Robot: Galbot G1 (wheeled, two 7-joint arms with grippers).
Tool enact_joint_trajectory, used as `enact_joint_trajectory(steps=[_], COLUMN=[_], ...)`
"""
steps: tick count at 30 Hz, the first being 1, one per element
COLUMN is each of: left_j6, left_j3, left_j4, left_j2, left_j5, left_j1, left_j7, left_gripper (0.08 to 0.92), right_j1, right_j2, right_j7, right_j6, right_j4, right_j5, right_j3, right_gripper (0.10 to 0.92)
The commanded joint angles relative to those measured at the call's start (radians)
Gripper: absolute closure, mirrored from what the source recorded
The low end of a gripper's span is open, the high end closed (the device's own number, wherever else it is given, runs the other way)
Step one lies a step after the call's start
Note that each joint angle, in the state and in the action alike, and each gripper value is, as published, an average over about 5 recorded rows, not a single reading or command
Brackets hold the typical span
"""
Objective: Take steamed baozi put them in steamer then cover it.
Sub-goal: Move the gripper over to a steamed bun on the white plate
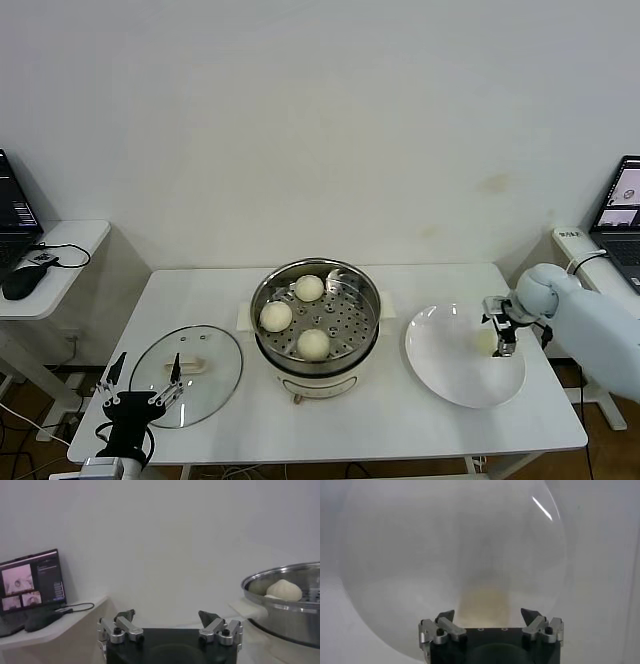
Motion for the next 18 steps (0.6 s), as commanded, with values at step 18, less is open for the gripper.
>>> enact_joint_trajectory(steps=[18], left_j6=[-0.001], left_j3=[-0.007], left_j4=[-0.020], left_j2=[-0.005], left_j5=[0.000], left_j1=[0.011], left_j7=[-0.002], left_gripper=[0.177], right_j1=[0.046], right_j2=[-0.017], right_j7=[-0.047], right_j6=[-0.033], right_j4=[0.044], right_j5=[0.053], right_j3=[0.001], right_gripper=[0.389])
